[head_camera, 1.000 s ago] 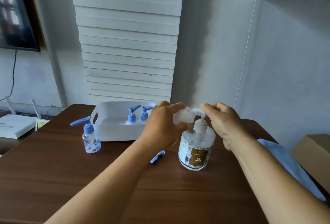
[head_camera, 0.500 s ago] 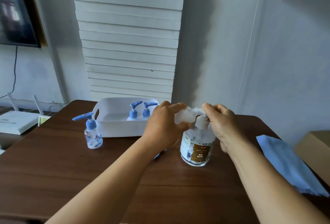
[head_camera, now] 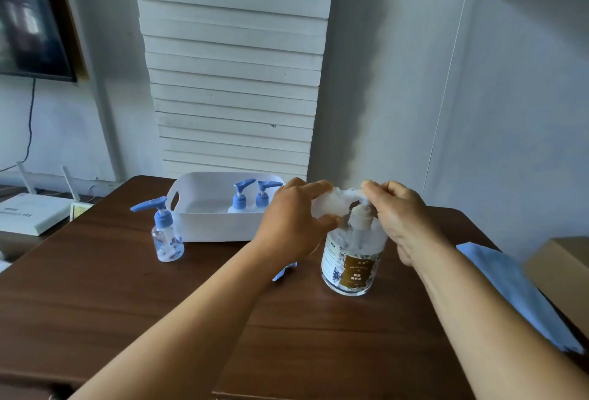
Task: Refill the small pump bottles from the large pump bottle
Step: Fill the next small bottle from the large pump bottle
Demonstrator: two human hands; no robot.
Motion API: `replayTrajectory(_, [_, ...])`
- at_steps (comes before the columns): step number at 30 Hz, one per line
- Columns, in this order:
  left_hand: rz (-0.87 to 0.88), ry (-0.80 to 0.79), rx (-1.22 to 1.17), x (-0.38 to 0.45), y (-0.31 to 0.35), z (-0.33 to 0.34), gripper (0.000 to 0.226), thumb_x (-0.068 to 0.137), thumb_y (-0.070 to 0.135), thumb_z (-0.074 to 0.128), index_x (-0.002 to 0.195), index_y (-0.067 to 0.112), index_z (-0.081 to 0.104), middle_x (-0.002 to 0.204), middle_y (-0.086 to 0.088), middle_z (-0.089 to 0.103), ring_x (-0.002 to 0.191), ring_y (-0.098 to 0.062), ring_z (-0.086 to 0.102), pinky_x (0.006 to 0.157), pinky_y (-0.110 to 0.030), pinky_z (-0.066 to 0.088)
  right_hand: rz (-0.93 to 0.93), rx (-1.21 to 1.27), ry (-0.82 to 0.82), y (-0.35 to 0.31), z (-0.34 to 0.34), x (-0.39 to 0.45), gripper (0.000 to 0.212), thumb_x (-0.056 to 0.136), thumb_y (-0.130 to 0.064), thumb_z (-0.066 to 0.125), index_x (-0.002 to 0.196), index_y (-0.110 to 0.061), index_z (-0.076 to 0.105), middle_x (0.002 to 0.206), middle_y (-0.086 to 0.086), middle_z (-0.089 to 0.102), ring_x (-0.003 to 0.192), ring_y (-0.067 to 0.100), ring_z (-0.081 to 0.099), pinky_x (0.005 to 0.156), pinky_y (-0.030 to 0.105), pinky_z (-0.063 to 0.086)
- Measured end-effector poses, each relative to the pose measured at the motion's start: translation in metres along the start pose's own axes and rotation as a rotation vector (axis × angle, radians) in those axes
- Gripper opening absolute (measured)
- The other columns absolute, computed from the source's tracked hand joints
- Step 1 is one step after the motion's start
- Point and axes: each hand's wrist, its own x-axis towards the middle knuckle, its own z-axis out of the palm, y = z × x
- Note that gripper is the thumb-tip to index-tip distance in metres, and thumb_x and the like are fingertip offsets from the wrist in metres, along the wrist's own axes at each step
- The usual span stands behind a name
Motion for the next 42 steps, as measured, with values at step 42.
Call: replayTrajectory(42, [0.025, 0.006, 0.025, 0.000, -0.003, 0.003, 0.055, 0.077, 0.038, 0.071, 0.129, 0.033, 0.053, 0.101, 0.008, 0.047, 0.099, -0.013, 0.048, 0.079, -0.020, 0.034, -0.011, 0.053, 0.034, 0.009, 0.006, 0.002, 0.033, 0.089, -0.032, 0.058, 0.063, -0.015, 0.045, 0.062, -0.002, 0.047, 0.060, 0.011, 0.043, 0.053, 0.026, 0.033])
